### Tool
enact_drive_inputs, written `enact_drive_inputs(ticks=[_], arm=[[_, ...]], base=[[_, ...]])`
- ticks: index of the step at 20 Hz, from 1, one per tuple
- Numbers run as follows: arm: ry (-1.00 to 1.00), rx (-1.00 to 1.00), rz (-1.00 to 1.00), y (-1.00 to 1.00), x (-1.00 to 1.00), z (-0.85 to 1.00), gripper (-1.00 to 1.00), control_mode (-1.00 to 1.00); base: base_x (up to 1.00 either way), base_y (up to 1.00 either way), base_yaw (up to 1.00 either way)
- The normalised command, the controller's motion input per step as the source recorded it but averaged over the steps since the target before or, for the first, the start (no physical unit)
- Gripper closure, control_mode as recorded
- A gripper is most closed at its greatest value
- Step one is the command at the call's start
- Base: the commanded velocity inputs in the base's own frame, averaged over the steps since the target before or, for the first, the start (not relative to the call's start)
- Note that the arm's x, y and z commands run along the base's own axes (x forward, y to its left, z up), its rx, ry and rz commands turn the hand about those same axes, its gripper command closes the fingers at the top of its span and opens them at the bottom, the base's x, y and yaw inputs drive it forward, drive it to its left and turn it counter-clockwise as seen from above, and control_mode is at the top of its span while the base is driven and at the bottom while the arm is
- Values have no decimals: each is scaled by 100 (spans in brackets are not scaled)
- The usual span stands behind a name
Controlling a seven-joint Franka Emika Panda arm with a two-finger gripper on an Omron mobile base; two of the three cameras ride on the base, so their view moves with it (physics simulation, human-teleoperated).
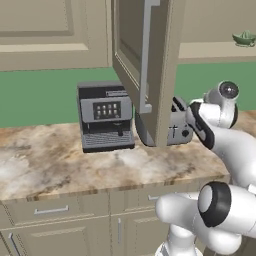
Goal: Pick the candle and candle from the dining table and place them in the open cabinet. Close the cabinet after placing the objects.
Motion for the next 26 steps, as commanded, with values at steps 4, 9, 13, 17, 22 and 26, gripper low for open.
enact_drive_inputs(ticks=[4, 9, 13, 17, 22, 26], arm=[[0, -6, 0, 0, -24, 59, 100, -100], [0, -2, 2, 0, -44, 53, 100, -100], [0, 0, 2, 0, -42, 40, 100, -100], [0, -1, 1, 0, -29, 45, 100, -100], [0, -4, 2, 0, -13, 54, 100, -100], [-1, -5, 6, 0, -1, 47, 100, -100]], base=[[0, 0, 0], [0, 0, 0], [0, 0, 0], [0, 0, 0], [0, 0, 0], [0, 0, 0]])
